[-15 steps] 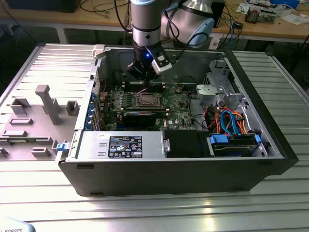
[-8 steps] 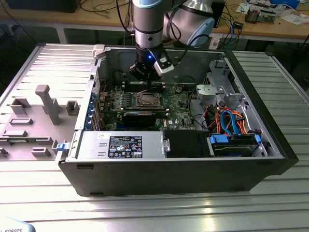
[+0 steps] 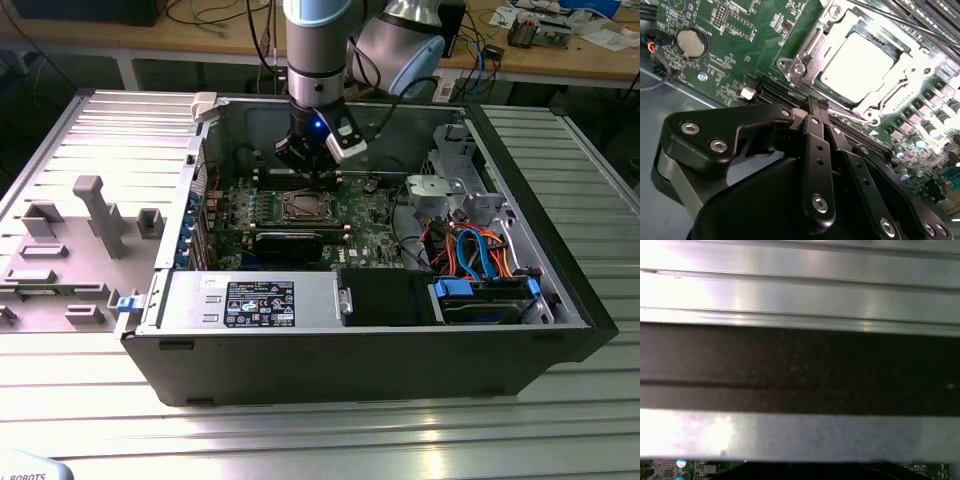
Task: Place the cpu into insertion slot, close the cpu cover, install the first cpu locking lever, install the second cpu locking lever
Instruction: 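Install the first cpu locking lever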
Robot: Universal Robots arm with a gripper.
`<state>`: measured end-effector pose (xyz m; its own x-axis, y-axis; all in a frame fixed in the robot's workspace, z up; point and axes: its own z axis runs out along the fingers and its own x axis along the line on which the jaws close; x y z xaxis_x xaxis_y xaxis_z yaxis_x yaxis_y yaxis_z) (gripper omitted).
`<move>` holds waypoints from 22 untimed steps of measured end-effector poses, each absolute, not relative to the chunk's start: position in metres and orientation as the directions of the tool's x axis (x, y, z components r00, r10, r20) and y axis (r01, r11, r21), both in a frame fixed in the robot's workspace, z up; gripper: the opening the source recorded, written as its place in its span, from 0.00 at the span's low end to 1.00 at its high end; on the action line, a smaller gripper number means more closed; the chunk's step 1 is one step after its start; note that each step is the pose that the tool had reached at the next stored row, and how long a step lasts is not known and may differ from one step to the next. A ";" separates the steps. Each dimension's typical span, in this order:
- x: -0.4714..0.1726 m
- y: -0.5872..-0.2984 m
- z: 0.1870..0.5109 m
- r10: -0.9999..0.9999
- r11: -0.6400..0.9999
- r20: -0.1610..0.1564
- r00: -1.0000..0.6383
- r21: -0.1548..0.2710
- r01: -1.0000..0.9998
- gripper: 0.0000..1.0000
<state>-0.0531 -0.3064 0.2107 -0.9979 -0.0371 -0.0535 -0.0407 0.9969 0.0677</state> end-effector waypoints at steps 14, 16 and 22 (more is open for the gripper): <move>-0.051 -0.306 0.208 -0.037 0.997 -0.054 -0.998 0.068 -0.040 0.11; -0.051 -0.306 0.208 -0.037 0.997 -0.053 -0.998 0.067 -0.041 0.11; -0.051 -0.306 0.208 -0.037 0.997 -0.054 -0.998 0.068 -0.041 0.11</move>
